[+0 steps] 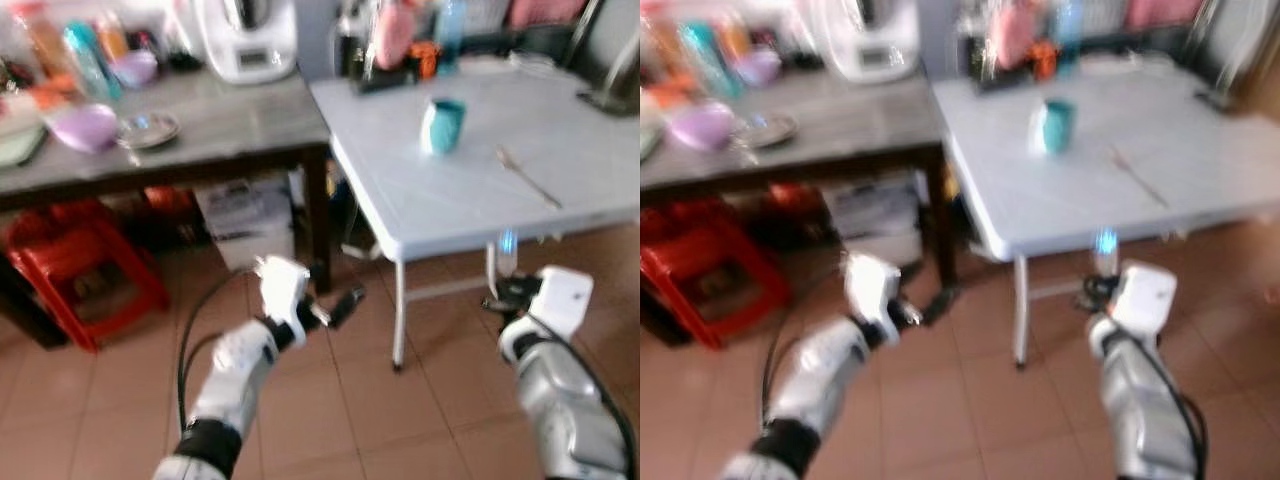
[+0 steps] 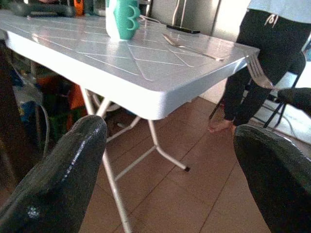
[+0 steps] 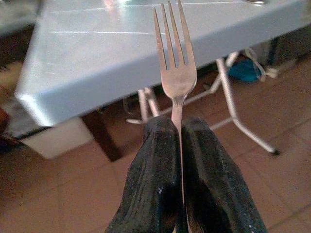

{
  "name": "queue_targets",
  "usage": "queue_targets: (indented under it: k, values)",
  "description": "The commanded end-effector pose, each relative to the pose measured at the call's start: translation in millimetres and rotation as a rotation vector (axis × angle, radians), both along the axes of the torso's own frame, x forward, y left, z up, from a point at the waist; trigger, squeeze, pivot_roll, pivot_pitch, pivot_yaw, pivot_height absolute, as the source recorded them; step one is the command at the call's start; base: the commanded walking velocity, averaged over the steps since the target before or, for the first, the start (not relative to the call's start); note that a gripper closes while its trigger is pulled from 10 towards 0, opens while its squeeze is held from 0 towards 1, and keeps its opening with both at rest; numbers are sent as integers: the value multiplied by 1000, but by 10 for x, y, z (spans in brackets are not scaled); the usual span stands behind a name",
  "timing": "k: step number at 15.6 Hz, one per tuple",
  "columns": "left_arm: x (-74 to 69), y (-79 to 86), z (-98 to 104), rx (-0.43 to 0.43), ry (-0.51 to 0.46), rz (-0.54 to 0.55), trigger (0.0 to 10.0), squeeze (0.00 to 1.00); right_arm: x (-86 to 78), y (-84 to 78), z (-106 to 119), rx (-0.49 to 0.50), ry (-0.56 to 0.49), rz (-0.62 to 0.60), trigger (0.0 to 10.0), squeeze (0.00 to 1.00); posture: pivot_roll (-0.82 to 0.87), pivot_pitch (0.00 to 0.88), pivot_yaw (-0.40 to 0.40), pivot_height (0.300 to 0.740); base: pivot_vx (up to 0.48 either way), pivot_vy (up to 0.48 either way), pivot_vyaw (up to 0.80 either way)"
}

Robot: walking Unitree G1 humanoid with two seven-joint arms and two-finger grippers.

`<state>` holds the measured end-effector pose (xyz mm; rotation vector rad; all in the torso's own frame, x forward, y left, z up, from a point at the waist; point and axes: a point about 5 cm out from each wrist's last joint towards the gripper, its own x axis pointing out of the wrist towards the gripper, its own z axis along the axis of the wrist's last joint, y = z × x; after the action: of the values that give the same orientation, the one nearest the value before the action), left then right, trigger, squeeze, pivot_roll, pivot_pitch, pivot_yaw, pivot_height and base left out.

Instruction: Setting the table

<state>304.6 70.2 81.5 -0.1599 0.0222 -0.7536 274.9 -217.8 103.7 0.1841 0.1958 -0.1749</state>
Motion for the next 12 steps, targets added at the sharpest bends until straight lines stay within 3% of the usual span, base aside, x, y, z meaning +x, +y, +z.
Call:
queue_targets:
  k: [1, 6, 8, 12]
  values:
    - [36, 168, -25, 43, -9, 78, 10000, 0, 24, 73, 37, 4, -26, 30, 10000, 0, -89, 0, 71, 740, 0, 375, 0]
    - [129, 472, -3, 73, -17, 265, 10000, 0, 58, 217, 11, 15, -35, 80, 10000, 0, -41, 0, 62, 740, 0, 373, 0]
    - [150, 606, 23, 105, -33, 330, 10000, 0, 119, 319, 37, 41, -53, 99, 10000, 0, 12, 0, 67, 740, 0, 373, 456]
    - [62, 744, -66, 149, -12, 427, 10000, 0, 135, 412, -19, 39, -45, 136, 10000, 0, 39, 6, 68, 740, 0, 276, 0]
